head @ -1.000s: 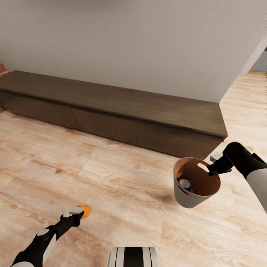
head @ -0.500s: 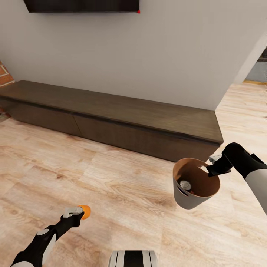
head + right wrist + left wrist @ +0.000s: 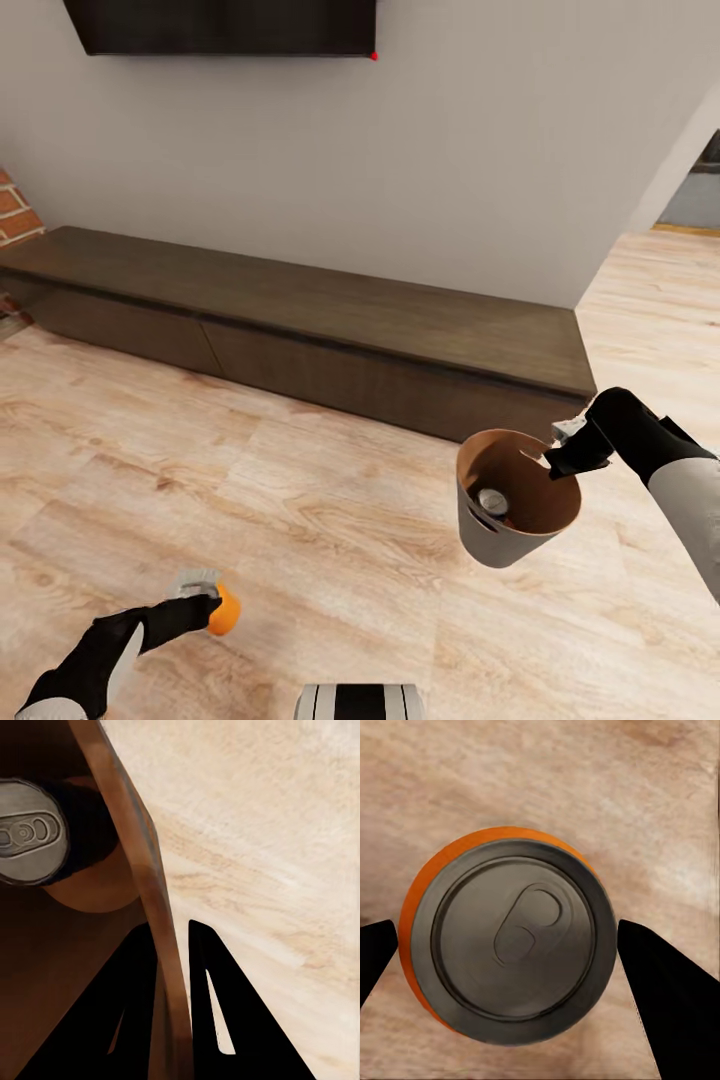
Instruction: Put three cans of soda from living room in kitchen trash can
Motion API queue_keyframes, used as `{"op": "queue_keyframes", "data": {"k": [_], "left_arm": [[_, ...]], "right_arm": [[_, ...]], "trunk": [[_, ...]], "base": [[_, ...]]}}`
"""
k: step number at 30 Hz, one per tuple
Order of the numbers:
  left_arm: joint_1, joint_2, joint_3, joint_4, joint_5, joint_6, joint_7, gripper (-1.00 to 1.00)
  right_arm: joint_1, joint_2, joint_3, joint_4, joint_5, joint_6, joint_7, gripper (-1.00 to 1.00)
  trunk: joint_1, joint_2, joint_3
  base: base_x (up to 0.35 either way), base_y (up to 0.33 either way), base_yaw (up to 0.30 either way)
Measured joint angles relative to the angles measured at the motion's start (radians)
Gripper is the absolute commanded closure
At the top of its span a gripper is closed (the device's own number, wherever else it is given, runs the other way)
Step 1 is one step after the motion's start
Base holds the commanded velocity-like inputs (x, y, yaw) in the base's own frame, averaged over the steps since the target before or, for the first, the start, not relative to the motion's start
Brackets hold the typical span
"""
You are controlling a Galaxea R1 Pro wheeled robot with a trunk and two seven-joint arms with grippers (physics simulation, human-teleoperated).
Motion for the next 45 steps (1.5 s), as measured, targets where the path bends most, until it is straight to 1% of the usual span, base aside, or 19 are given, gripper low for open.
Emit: {"op": "queue_keyframes", "data": {"k": [2,4,6,9,10,11,14,17,19,21,23,28,31,33,36,39,41,43,45], "left_arm": [[-0.031,0.033,0.001,-0.006,0.005,0.123,-0.066,1.00],[-0.057,0.049,0.001,-0.007,0.005,0.167,-0.100,1.00],[-0.129,0.081,0.001,-0.010,0.010,0.284,-0.158,1.00],[-0.179,0.106,0.000,-0.018,0.007,0.368,-0.204,1.00],[-0.212,0.120,-0.003,-0.036,-0.003,0.413,-0.249,1.00],[-0.226,0.124,-0.003,-0.049,0.011,0.437,-0.267,1.00],[-0.279,0.144,-0.005,-0.128,0.001,0.533,-0.360,1.00],[-0.304,0.151,-0.008,-0.186,0.001,0.592,-0.447,1.00],[-0.315,0.152,-0.035,-0.244,0.001,0.626,-0.554,1.00],[-0.321,0.153,-0.108,-0.296,0.001,0.650,-0.683,1.00],[-0.324,0.153,-0.152,-0.315,-0.007,0.658,-0.750,1.00],[-0.337,0.147,-0.190,-0.363,-0.003,0.701,-0.867,1.00],[-0.365,0.143,-0.197,-0.493,-0.001,0.713,-0.941,1.00],[-0.381,0.133,-0.208,-0.528,-0.004,0.713,-0.957,1.00],[-0.399,0.102,-0.217,-0.549,-0.006,0.713,-0.966,1.00],[-0.415,0.070,-0.227,-0.556,-0.006,0.713,-0.969,1.00],[-0.425,0.032,-0.264,-0.558,-0.007,0.713,-0.968,1.00],[-0.430,-0.001,-0.316,-0.555,-0.015,0.713,-0.964,1.00],[-0.431,-0.017,-0.346,-0.553,-0.021,0.713,-0.956,1.00]], "right_arm": [[0.011,0.030,0.002,0.000,0.006,-0.004,-0.001,1.00],[0.015,0.045,-0.004,0.000,-0.024,0.010,0.000,1.00],[0.027,0.083,0.000,0.000,-0.001,0.002,-0.006,1.00],[0.036,0.112,-0.004,0.000,-0.015,0.009,-0.012,1.00],[0.045,0.128,-0.003,0.000,-0.007,0.001,-0.020,1.00],[0.047,0.134,-0.003,0.000,-0.009,0.007,-0.022,1.00],[0.063,0.163,-0.002,0.000,0.007,-0.002,-0.032,1.00],[0.070,0.188,-0.007,0.000,-0.013,0.005,-0.050,1.00],[0.077,0.216,-0.006,0.001,0.000,0.002,-0.073,1.00],[0.085,0.248,-0.007,0.002,0.008,-0.002,-0.097,1.00],[0.088,0.267,-0.010,0.002,-0.013,0.005,-0.105,1.00],[0.091,0.314,-0.012,0.008,-0.009,0.004,-0.116,1.00],[0.091,0.350,-0.011,0.010,0.013,-0.005,-0.120,1.00],[0.091,0.378,-0.013,0.011,0.000,0.000,-0.120,1.00],[0.091,0.413,-0.016,0.018,-0.031,0.011,-0.141,1.00],[0.091,0.435,-0.015,0.035,0.007,-0.001,-0.188,1.00],[0.091,0.447,-0.030,0.043,0.021,-0.006,-0.216,1.00],[0.091,0.453,-0.056,0.046,-0.005,0.003,-0.225,1.00],[0.091,0.456,-0.068,0.048,-0.023,0.009,-0.229,1.00]], "trunk": [[-0.008,0.014,0.006],[-0.015,0.028,0.013],[-0.023,0.042,0.019],[-0.035,0.063,0.028],[-0.038,0.070,0.031],[-0.042,0.077,0.035],[-0.054,0.098,0.044],[-0.065,0.119,0.053],[-0.073,0.133,0.060],[-0.080,0.147,0.066],[-0.088,0.161,0.072],[-0.107,0.196,0.088],[-0.119,0.217,0.097],[-0.127,0.231,0.103],[-0.138,0.252,0.113],[-0.150,0.273,0.122],[-0.157,0.287,0.129],[-0.161,0.294,0.132],[-0.161,0.294,0.132]], "base": [[0.000,0.000,0.000],[0.000,0.000,0.000],[0.000,0.000,0.000],[0.000,0.000,0.000],[0.000,0.000,0.000],[0.000,0.000,0.000],[0.000,0.000,0.000],[0.000,0.000,0.000],[0.000,0.000,0.000],[0.000,0.000,0.000],[0.000,0.000,0.000],[0.000,0.000,0.000],[0.000,0.000,0.000],[0.000,0.000,0.000],[0.000,0.000,0.000],[0.000,0.000,0.000],[0.000,0.000,0.000],[0.000,0.000,0.000],[0.000,0.000,0.000]]}}
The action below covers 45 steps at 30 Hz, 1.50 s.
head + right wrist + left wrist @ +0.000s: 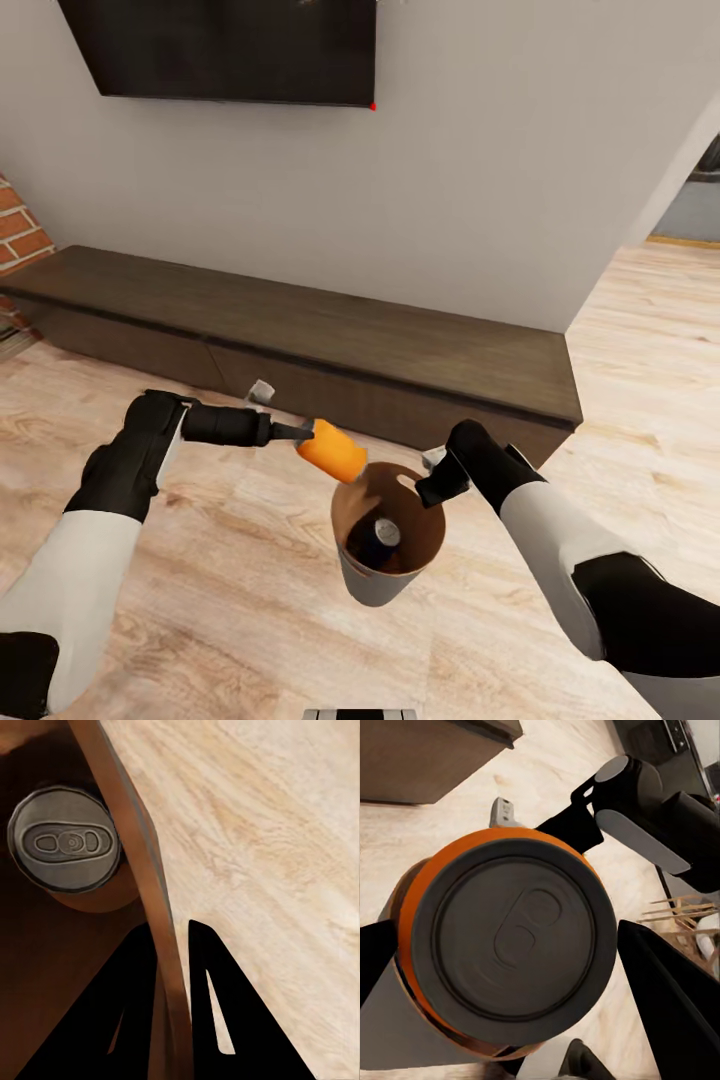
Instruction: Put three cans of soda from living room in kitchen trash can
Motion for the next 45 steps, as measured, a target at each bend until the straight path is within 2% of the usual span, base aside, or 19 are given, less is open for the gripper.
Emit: {"op": "queue_keyframes", "data": {"k": [4,8,10,12,13,14,16,17,19,22,25,29,35,42,45], "left_arm": [[0.000,-0.008,-0.018,0.001,-0.003,0.000,0.027,1.00],[-0.001,-0.022,-0.034,0.002,-0.014,0.000,0.053,1.00],[0.000,-0.044,-0.047,0.002,-0.034,0.000,0.072,1.00],[0.001,-0.076,-0.062,0.003,-0.067,0.000,0.090,1.00],[0.002,-0.101,-0.072,0.004,-0.097,0.000,0.101,1.00],[0.002,-0.115,-0.075,0.004,-0.116,0.000,0.106,1.00],[0.003,-0.163,-0.084,0.005,-0.192,0.000,0.117,1.00],[0.005,-0.180,-0.086,0.005,-0.221,0.000,0.120,1.00],[0.008,-0.200,-0.089,0.006,-0.256,0.000,0.127,1.00],[0.009,-0.208,-0.090,0.009,-0.279,0.000,0.140,1.00],[0.010,-0.211,-0.093,0.019,-0.289,0.000,0.147,1.00],[0.009,-0.213,-0.134,0.042,-0.322,0.000,0.154,1.00],[0.010,-0.216,-0.147,0.048,-0.371,0.000,0.157,1.00],[0.011,-0.237,-0.150,0.102,-0.373,0.000,0.213,1.00],[0.012,-0.254,-0.153,0.115,-0.371,0.000,0.221,1.00]], "right_arm": [[0.000,0.002,-0.003,0.001,0.036,-0.011,-0.007,1.00],[-0.001,0.011,-0.007,0.000,0.012,-0.003,-0.005,1.00],[-0.001,0.016,-0.008,-0.001,0.011,-0.003,-0.005,1.00],[-0.001,0.023,-0.007,-0.002,0.026,-0.008,-0.007,1.00],[-0.001,0.030,-0.006,-0.003,0.035,-0.010,-0.009,1.00],[-0.001,0.034,-0.007,-0.003,0.031,-0.009,-0.009,1.00],[-0.001,0.044,-0.008,-0.003,0.018,-0.005,-0.010,1.00],[-0.001,0.047,-0.008,-0.003,0.014,-0.003,-0.010,1.00],[-0.002,0.051,-0.008,-0.003,0.018,-0.004,-0.012,1.00],[-0.002,0.052,-0.007,-0.003,0.032,-0.008,-0.013,1.00],[-0.003,0.052,-0.008,-0.003,0.026,-0.006,-0.013,1.00],[-0.003,0.052,-0.008,-0.003,0.026,-0.006,-0.013,1.00],[-0.003,0.055,-0.009,-0.003,0.028,-0.007,-0.013,1.00],[-0.004,0.072,-0.008,-0.001,0.033,-0.008,-0.013,1.00],[-0.005,0.085,-0.010,-0.001,0.017,-0.004,-0.029,1.00]], "trunk": [[0.000,0.000,0.000],[0.000,0.000,0.000],[0.000,0.000,0.000],[0.000,0.000,0.000],[0.000,0.000,0.000],[0.000,0.000,0.000],[0.000,0.000,0.000],[0.000,0.000,0.000],[0.000,0.000,0.000],[0.000,0.000,0.000],[0.000,0.000,0.000],[0.000,0.000,0.000],[0.000,0.000,0.000],[0.000,0.000,0.000],[0.000,0.000,0.000]], "base": [[0.000,0.000,0.000],[0.000,0.000,0.000],[0.000,0.000,0.000],[0.000,0.000,0.000],[0.000,0.000,0.000],[0.000,0.000,0.000],[0.000,0.000,0.000],[0.000,0.000,0.000],[0.000,0.000,0.000],[0.000,0.000,0.000],[0.000,0.000,0.000],[0.000,0.000,0.000],[0.000,0.000,0.000],[0.000,0.000,0.000],[0.000,0.000,0.000]]}}
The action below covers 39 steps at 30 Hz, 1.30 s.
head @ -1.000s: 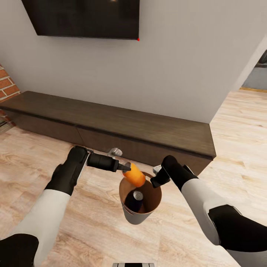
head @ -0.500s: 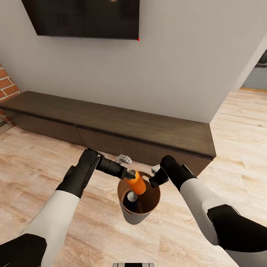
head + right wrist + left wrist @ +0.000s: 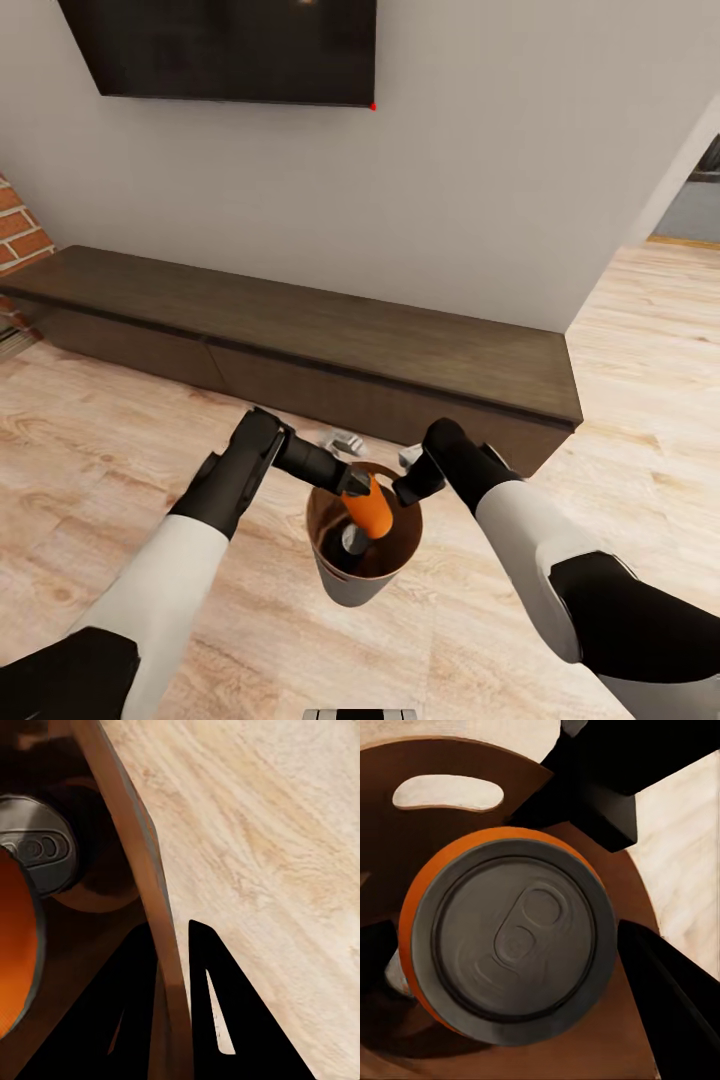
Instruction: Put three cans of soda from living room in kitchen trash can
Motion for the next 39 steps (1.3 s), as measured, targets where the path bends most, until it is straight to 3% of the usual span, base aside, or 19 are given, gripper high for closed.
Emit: {"op": "queue_keyframes", "data": {"k": [5,9,26,32,39], "left_arm": [[0.001,-0.009,-0.016,0.013,-0.001,0.000,0.003,1.00],[0.001,-0.013,-0.020,0.016,-0.001,0.000,0.003,1.00],[0.014,-0.016,-0.063,0.021,-0.002,0.000,0.067,1.00],[0.017,-0.017,-0.068,0.103,-0.001,-0.001,0.079,1.00],[0.019,-0.018,-0.069,0.130,0.005,0.000,0.091,1.00]], "right_arm": [[0.000,0.005,0.002,0.000,0.020,-0.005,-0.016,1.00],[0.000,0.006,0.000,0.001,0.004,-0.001,-0.016,1.00],[-0.002,0.007,0.000,0.002,0.010,-0.002,-0.018,1.00],[-0.004,0.009,0.000,0.002,0.013,-0.003,-0.018,1.00],[-0.005,0.018,0.000,0.002,0.005,-0.001,-0.018,1.00]], "trunk": [[0.000,0.000,0.000],[0.000,0.000,0.000],[0.000,0.000,0.000],[0.000,0.000,0.000],[0.000,0.000,0.000]], "base": [[0.000,0.000,0.000],[0.000,0.000,0.000],[0.000,0.000,0.000],[0.000,0.000,0.000],[0.000,0.000,0.000]]}}
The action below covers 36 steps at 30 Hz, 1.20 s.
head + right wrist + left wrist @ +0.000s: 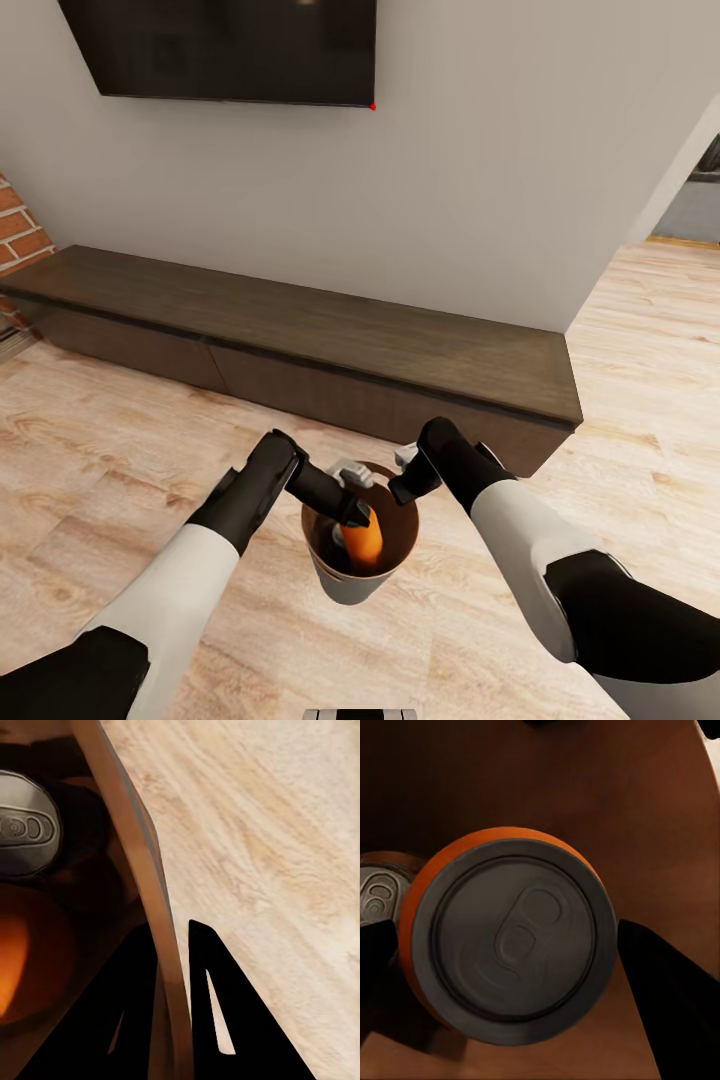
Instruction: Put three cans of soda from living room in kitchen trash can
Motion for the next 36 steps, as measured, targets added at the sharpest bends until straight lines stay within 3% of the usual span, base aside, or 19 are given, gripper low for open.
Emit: {"op": "queue_keyframes", "data": {"k": [11,15,29,30,36], "left_arm": [[0.006,0.000,0.000,0.005,-0.004,0.000,0.008,1.00],[0.013,0.000,-0.001,0.028,-0.006,-0.001,0.053,1.00],[0.018,-0.004,-0.001,0.066,0.022,0.000,0.092,1.00],[0.018,-0.004,-0.001,0.066,0.022,0.000,0.093,-1.00],[0.018,-0.004,0.000,0.067,0.023,-0.014,0.097,-1.00]], "right_arm": [[-0.001,0.003,0.000,0.000,0.006,-0.002,0.000,1.00],[-0.001,0.003,0.000,0.000,0.005,-0.001,0.000,1.00],[-0.001,0.004,0.000,0.001,0.001,0.000,0.000,1.00],[-0.001,0.004,-0.001,0.001,0.001,0.000,0.000,1.00],[-0.001,0.003,-0.005,0.002,0.000,0.000,0.000,1.00]], "trunk": [[0.000,0.000,0.000],[0.000,0.000,0.000],[0.000,0.000,0.000],[0.000,0.000,0.000],[0.000,0.000,0.000]], "base": [[0.000,0.000,0.000],[0.000,0.000,0.000],[0.000,0.000,0.000],[0.000,0.000,0.000],[0.000,0.000,0.000]]}}
